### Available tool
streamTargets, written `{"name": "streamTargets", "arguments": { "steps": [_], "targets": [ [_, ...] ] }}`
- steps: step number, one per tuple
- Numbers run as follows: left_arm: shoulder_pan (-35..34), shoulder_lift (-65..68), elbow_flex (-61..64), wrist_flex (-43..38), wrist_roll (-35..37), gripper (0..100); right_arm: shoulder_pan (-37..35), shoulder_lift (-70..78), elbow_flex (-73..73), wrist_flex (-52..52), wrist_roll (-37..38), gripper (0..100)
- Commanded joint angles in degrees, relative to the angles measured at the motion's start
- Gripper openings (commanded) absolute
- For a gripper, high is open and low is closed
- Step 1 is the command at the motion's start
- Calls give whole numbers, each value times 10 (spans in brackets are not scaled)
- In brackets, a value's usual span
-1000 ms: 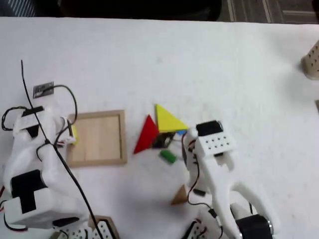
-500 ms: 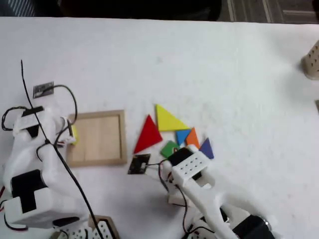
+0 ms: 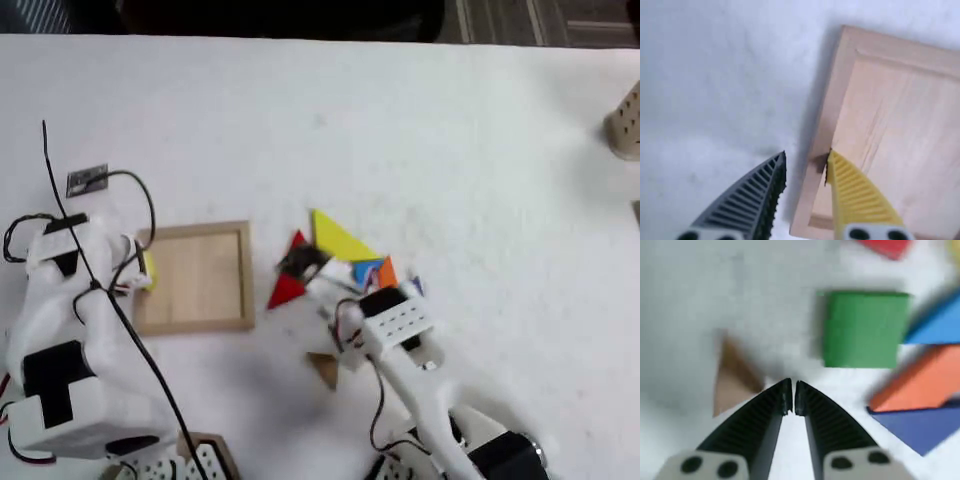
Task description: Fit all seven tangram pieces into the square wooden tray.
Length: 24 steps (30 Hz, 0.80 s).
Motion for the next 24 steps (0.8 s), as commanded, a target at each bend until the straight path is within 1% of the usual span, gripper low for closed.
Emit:
{"name": "streamTargets", "arguments": {
  "steps": [1, 4, 6, 8, 12, 15, 17, 21, 24],
  "targets": [
    [-10, -2, -15, -23, 4, 151, 41, -13, -38, 13, -10, 18],
    [-10, -2, -15, -23, 4, 151, 41, -36, -57, 65, -13, 18],
    [-10, -2, -15, -23, 4, 151, 20, -77, -55, 92, -13, 18],
    [-10, -2, -15, -23, 4, 151, -13, -128, -30, 104, -14, 18],
    [-9, -2, -15, -23, 4, 151, -116, -219, 40, 106, -14, 22],
    [-9, -2, -15, -23, 4, 151, -189, -260, 76, 93, -14, 22],
    [-9, -2, -15, -23, 4, 151, -213, -266, 91, 67, -16, 22],
    [-9, -2, -15, -23, 4, 151, -221, -249, 100, 24, -69, 22],
    [-8, -2, -15, -23, 4, 151, -218, -201, 108, -22, -75, 22]
  ]
}}
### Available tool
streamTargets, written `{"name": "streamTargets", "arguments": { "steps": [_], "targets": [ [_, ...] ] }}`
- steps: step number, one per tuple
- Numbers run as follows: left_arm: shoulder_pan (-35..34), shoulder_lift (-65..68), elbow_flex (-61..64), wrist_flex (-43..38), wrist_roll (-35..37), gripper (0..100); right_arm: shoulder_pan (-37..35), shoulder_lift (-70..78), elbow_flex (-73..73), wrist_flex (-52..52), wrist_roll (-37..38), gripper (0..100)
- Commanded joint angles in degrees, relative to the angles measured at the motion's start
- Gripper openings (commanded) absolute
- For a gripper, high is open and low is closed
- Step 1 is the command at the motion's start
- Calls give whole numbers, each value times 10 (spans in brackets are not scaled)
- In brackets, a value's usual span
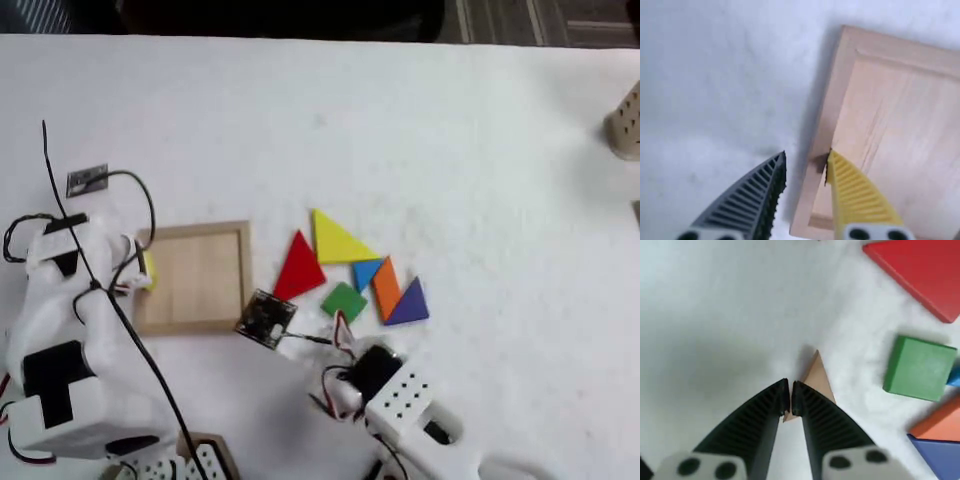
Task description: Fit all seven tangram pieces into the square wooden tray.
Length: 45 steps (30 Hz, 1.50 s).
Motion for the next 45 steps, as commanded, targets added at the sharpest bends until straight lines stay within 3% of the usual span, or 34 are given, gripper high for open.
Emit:
{"name": "streamTargets", "arguments": {
  "steps": [1, 5, 15, 21, 28, 32, 37, 45],
  "targets": [
    [-8, -2, -15, -23, 4, 151, -5, 55, 0, -61, -12, 22],
    [-8, -2, -15, -23, 4, 151, 12, 142, -37, -71, -12, 21],
    [-9, -2, -15, -23, 4, 151, 203, 232, -116, -68, -5, 21],
    [-10, -2, -15, -23, 4, 151, 292, 232, -126, -94, 78, 18],
    [-10, -2, -15, -23, 4, 151, 336, 231, -141, -130, 82, 19],
    [-9, -2, -14, -22, 3, 151, 369, 231, -207, -44, 76, 22],
    [15, -56, 33, -32, -72, 151, 401, 231, -253, 24, 14, 24],
    [30, -225, 180, -133, -80, 151, 426, 236, -219, 22, -13, 164]
  ]
}}
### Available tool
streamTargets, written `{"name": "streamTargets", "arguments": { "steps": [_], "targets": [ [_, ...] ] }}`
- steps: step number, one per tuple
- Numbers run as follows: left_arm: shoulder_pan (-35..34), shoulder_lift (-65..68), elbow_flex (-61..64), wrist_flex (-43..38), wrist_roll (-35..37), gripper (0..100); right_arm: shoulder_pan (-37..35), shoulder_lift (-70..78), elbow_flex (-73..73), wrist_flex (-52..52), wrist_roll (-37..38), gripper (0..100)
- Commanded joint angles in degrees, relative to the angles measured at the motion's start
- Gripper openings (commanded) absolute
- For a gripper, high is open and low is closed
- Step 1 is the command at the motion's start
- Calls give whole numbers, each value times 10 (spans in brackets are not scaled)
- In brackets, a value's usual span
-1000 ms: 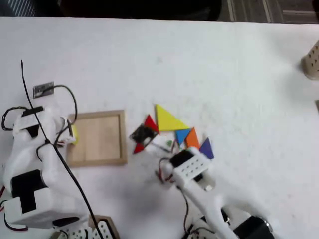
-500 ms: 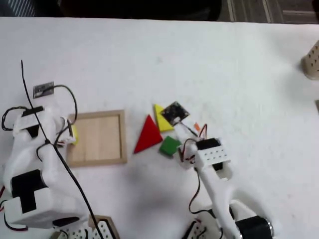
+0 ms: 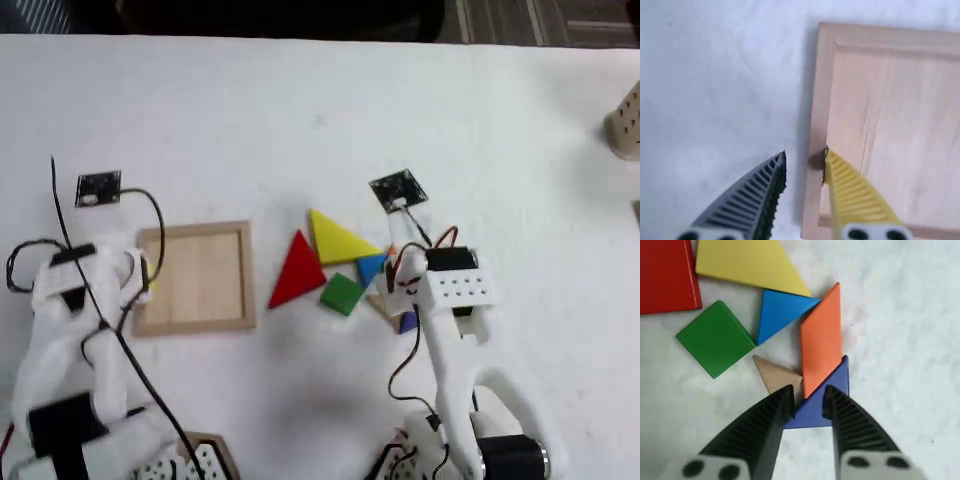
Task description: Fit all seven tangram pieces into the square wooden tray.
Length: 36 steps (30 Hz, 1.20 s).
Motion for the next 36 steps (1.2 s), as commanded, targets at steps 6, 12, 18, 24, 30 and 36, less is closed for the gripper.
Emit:
{"name": "streamTargets", "arguments": {
  "steps": [6, 12, 18, 24, 30, 36],
  "targets": [
    [29, -58, 14, -24, -6, 151, 36, -2, 31, -37, -80, 193],
    [29, -58, 16, -24, -7, 151, 73, -1, 54, -51, -87, 193],
    [29, -58, 16, -25, -7, 151, 31, -1, 67, -55, -90, 194],
    [28, -58, 16, -25, -7, 151, 18, 0, 68, -68, -133, 194],
    [26, -58, 16, -25, -7, 151, 32, 54, 55, -85, -138, 194],
    [25, -58, 16, -26, -7, 151, 73, 105, 15, -44, -135, 194]
  ]
}}
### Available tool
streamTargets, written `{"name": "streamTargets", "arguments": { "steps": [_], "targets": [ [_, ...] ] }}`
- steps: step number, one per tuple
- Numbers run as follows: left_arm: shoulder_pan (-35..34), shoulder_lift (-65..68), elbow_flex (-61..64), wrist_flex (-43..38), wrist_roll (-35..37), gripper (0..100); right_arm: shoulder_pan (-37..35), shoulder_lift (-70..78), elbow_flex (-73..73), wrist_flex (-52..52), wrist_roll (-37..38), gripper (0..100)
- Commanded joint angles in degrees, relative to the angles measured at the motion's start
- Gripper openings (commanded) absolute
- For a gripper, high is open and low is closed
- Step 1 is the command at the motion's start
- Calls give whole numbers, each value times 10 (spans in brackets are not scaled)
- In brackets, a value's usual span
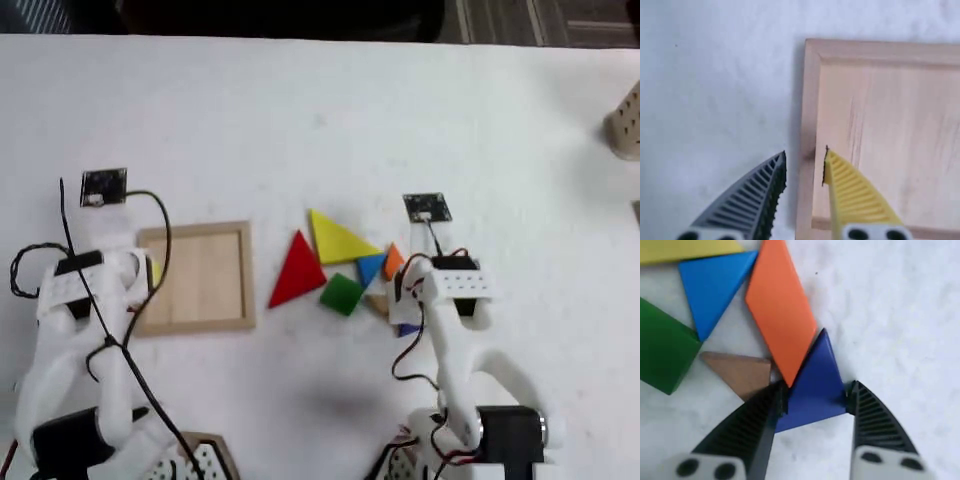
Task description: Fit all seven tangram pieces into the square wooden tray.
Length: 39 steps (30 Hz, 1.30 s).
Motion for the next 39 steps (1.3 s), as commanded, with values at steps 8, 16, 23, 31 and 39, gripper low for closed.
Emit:
{"name": "streamTargets", "arguments": {
  "steps": [8, 16, 23, 31, 39],
  "targets": [
    [6, -23, 1, -17, -7, 151, 28, 17, -33, 25, 57, 192],
    [9, -23, 1, -17, -7, 151, 15, 13, -49, 21, 205, 192],
    [9, -23, 1, -17, -7, 151, 15, -45, -55, 68, 289, 191],
    [9, -23, 1, -17, -7, 151, 32, -232, 0, 107, 155, 191],
    [8, -23, 2, -17, -7, 151, -1, -221, 70, 38, -25, 194]
  ]
}}
